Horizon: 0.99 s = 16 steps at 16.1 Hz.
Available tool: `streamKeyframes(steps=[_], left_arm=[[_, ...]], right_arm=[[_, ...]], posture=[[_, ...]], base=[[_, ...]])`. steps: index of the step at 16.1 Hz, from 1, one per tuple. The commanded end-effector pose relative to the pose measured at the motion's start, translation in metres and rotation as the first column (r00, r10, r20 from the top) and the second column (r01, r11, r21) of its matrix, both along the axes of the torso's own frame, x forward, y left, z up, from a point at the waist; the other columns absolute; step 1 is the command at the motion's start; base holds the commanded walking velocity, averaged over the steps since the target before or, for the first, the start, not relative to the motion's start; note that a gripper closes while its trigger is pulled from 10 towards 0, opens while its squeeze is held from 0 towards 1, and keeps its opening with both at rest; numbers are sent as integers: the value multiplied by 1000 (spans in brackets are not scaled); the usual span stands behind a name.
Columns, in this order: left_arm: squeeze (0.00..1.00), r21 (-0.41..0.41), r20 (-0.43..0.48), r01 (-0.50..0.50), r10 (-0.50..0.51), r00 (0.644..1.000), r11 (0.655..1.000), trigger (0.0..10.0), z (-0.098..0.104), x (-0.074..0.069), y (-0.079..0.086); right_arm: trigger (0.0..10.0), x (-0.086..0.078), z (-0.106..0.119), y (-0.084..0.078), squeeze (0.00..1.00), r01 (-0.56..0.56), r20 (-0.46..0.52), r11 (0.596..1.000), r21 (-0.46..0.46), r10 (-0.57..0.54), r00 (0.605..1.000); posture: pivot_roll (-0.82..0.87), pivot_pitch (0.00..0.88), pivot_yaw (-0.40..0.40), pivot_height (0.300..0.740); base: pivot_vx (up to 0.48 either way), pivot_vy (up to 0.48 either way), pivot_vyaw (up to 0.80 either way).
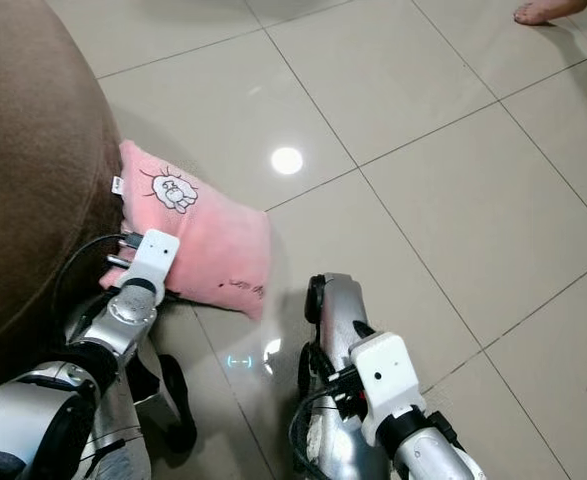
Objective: Move the pillow to the sofa from floor
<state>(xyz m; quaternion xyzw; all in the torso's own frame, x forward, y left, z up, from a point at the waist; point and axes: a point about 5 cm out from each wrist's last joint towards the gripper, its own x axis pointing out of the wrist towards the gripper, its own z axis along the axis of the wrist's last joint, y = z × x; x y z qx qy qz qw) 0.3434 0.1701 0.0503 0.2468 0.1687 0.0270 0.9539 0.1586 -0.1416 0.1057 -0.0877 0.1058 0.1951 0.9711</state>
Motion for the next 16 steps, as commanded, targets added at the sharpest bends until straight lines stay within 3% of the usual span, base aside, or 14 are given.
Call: streamKeyframes(steps=[1, 4, 5, 6, 8, 9, 11, 12, 13, 15, 16], left_arm=[[0, -51, -16, 31, -32, 999, 998, 0, -7, -5, -9], [0, -145, 26, 62, -58, 998, 987, 0, -1, -1, -22], [0, -245, 76, 111, -95, 993, 963, 0, 7, 4, -36], [0, -351, 127, 172, -135, 983, 920, 0, 16, 7, -49], [0, -510, 327, 384, -239, 914, 770, 0, 49, 11, -72], [0, -523, 352, 405, -243, 904, 750, 0, 54, 10, -74], [0, -545, 490, 542, -281, 825, 640, 0, 90, -6, -85], [0, -546, 498, 562, -300, 814, 621, 2549, 93, -15, -89], [0, -504, 507, 586, -332, 796, 634, 10000, 92, -19, -90], [0, -480, 485, 600, -377, 789, 639, 10000, 87, -24, -88], [0, -483, 478, 614, -400, 782, 624, 10000, 89, -27, -87]], right_arm=[[10000, 0, -8, -6, 0, 41, -20, 999, -18, -41, 999], [10000, 2, -9, -10, 0, 82, 4, 996, -18, -82, 997], [10000, 2, -10, -15, 0, 123, 16, 992, -26, -123, 992], [10000, 3, -9, -19, 0, 170, 35, 985, -40, -168, 985], [10000, 11, 3, -22, 0, 269, 104, 963, -8, -266, 958], [10000, 12, 5, -23, 0, 288, 113, 958, 2, -286, 951], [10000, 23, 29, -22, 0, 319, 231, 944, 87, -331, 915], [10000, 33, 37, -24, 0, 339, 268, 933, 118, -358, 894], [10000, 42, 42, -27, 0, 345, 299, 930, 123, -366, 881], [10000, 59, 46, -34, 0, 370, 322, 919, 136, -394, 861], [10000, 65, 47, -37, 0, 371, 328, 919, 134, -394, 859]], posture=[[-260, 293, -50, 465], [-231, 247, -23, 465], [-202, 204, -1, 465], [-196, 195, 5, 465], [-149, 98, 38, 465], [-149, 98, 38, 465], [-97, 55, 33, 485], [-67, 23, 14, 500], [-51, 23, 5, 510], [-17, 5, -19, 525], [-9, 2, -26, 535]], base=[[0, 0, 0], [0, 0, 0], [0, 0, 0], [0, 0, 0], [0, 0, 0], [0, 0, 0], [0, 0, 0], [0, 0, 0], [0, 0, 0], [0, 0, 0], [0, 0, 0]])
